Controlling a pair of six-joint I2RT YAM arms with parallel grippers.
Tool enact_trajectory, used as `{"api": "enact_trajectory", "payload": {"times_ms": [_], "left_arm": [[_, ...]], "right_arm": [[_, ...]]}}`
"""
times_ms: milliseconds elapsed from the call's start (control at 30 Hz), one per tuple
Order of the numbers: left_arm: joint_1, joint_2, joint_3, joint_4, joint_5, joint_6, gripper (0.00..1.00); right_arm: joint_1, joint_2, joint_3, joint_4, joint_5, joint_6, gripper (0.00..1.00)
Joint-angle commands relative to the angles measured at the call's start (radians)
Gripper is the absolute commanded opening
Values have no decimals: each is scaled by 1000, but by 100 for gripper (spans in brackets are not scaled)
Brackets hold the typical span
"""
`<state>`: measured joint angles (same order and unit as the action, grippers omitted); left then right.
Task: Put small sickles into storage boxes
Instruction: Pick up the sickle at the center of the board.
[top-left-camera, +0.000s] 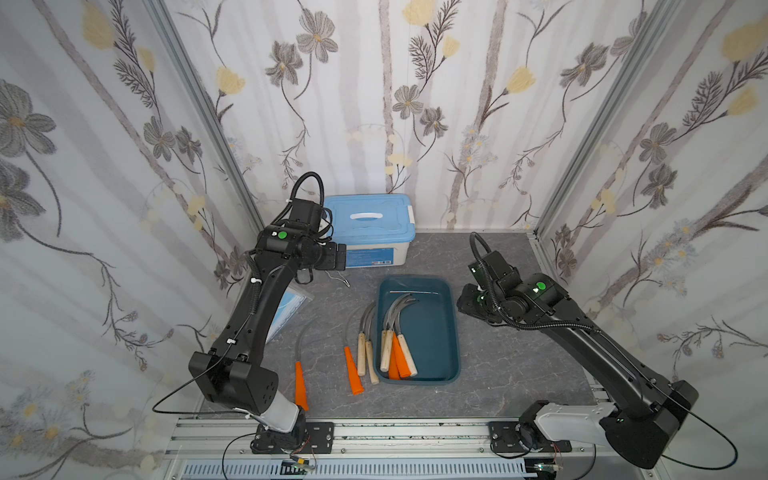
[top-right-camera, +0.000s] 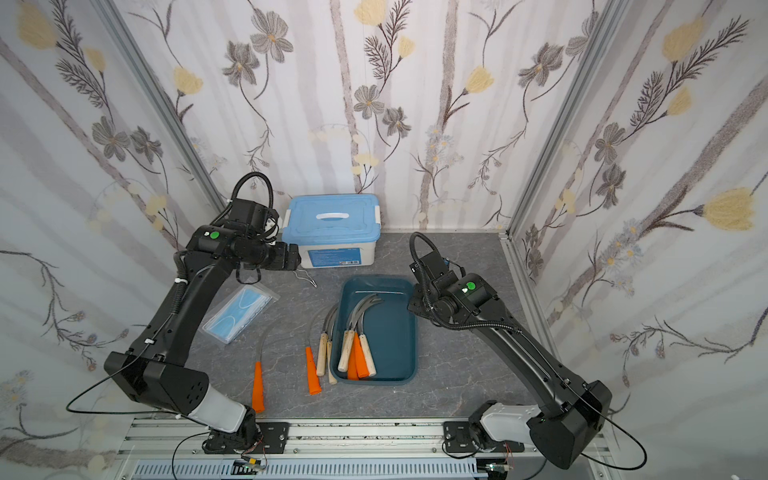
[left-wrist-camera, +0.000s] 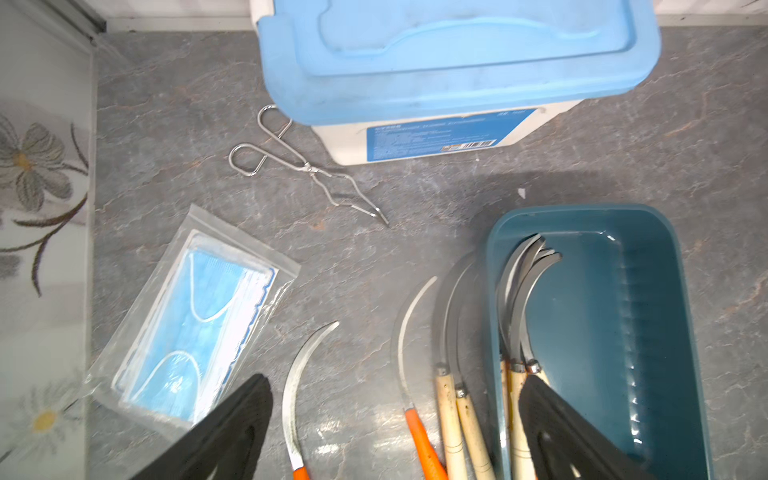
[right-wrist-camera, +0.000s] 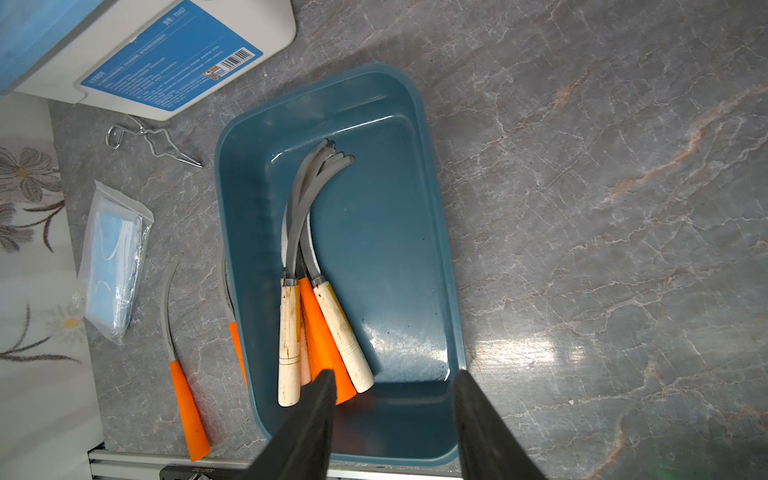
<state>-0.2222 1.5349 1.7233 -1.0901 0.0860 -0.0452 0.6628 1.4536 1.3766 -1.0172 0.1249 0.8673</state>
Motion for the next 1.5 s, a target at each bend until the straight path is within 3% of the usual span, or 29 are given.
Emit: {"api": "enact_trajectory", "payload": {"times_ms": [0,200,433,733,900,1233,1367,1467], "left_arm": [[28,-31,-72,-32,27,93,95],[150,-70,-207,-75,78,87,93],[177,-81,-297,-83,70,75,93],[256,-71,-281,-84,99,64,92],[260,-30,-289,-141,13,113,92],[296,34,-315,-196,29,199,92],[306,21,-315,-199,47,216,92],[308,-20,-369,-193,57,313,92]], "right_arm": [[23,31,33,61,-7,-29,48],[104,135,106,48,5,-55,48],[246,269,210,60,-16,-79,48],[356,440,387,45,-52,-89,48],[356,419,357,40,-15,-83,48],[292,222,108,82,30,-46,49],[281,214,119,91,11,-68,49],[280,254,155,88,-3,-94,48]]}}
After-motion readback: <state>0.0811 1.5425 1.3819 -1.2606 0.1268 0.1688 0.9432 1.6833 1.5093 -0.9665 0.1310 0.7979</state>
